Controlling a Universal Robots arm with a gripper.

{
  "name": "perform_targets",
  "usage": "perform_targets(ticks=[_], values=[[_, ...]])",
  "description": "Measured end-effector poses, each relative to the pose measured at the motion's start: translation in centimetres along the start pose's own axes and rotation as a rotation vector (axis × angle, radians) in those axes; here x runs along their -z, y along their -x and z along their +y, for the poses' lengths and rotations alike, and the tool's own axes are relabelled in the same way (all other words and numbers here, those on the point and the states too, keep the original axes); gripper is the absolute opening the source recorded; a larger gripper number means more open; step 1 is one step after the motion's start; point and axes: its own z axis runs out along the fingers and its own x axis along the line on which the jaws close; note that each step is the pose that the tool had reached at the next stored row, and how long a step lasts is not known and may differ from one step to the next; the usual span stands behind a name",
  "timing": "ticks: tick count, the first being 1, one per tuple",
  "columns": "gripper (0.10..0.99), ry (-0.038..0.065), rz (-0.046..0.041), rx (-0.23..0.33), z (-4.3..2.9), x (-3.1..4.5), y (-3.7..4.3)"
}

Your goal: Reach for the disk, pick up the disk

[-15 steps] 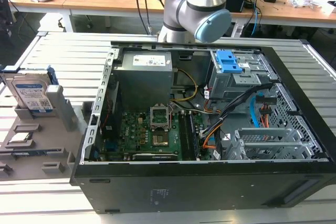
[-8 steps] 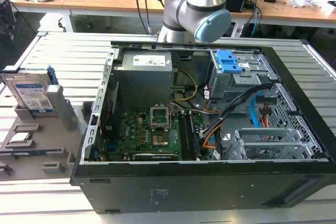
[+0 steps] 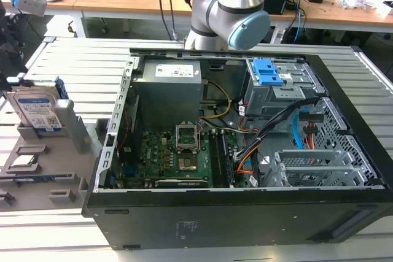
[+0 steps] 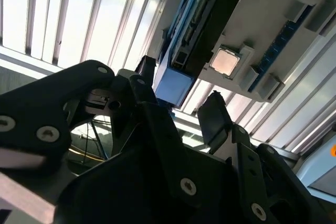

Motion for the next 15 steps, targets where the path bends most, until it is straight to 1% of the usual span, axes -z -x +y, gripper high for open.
perform_targets(ticks=[1,2,4,5,7,9,15], values=[[0.600,0.000,0.0002,0.000,-0.02,-0.20,0.00],[0.600,0.000,0.0002,0.001,-0.05,-0.63,0.00],[0.600,0.000,0.0002,0.001,-0.07,-0.98,0.01],[0.600,0.000,0.0002,0.003,-0.10,-1.57,0.02],[0.600,0.000,0.0010,0.009,-0.17,-2.28,0.03],[0.600,-0.001,0.0032,0.050,-0.27,-2.87,0.07],[0.600,-0.001,0.0034,0.053,-0.33,-4.05,0.10]])
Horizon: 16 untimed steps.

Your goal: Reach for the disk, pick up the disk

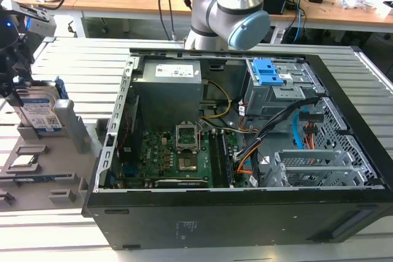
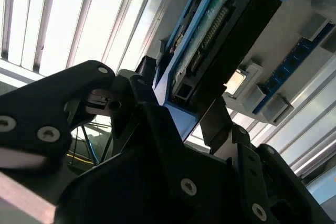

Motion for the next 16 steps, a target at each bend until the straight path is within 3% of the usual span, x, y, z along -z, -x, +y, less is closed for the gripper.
perform_targets(ticks=[8,9,11,16], values=[[0.584,0.000,0.0001,0.000,-0.01,-0.27,0.00],[0.459,0.000,0.0002,0.000,-0.01,-0.28,0.00],[0.369,0.000,0.0001,0.000,-0.01,-0.29,0.00],[0.369,0.000,0.0000,0.000,-0.01,-0.34,0.00]])
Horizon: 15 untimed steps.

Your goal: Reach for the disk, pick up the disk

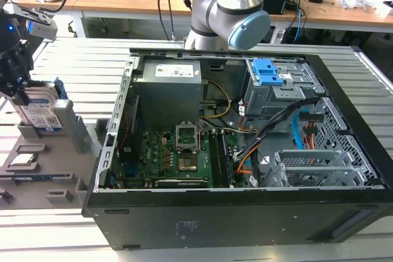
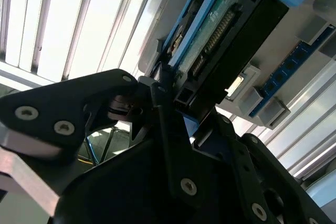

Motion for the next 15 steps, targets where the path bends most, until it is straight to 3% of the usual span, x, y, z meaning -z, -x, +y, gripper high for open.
perform_targets(ticks=[15], values=[[0.369,0.000,0.0000,0.000,0.00,-0.11,0.00]])
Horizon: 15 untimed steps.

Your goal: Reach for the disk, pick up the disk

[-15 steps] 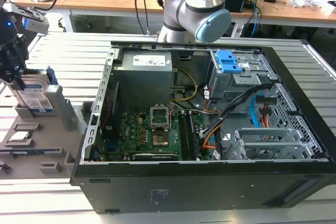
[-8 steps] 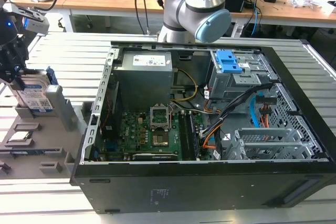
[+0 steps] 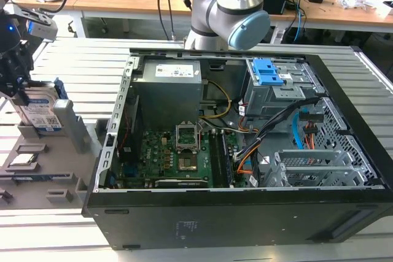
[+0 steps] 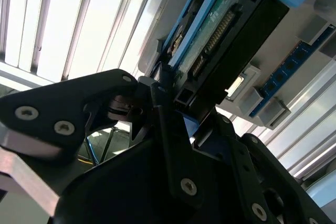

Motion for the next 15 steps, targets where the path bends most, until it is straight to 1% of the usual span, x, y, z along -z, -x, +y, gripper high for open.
perform_targets(ticks=[4,8,10,12,15], values=[[0.369,-0.001,-0.0005,0.000,-0.01,0.07,0.00],[0.369,0.000,-0.0002,0.000,0.00,0.56,-0.01],[0.369,0.000,0.0000,0.000,0.02,0.98,-0.01],[0.369,0.000,-0.0001,0.000,0.04,1.67,-0.02],[0.369,0.000,0.0006,0.000,0.06,2.21,-0.01]])
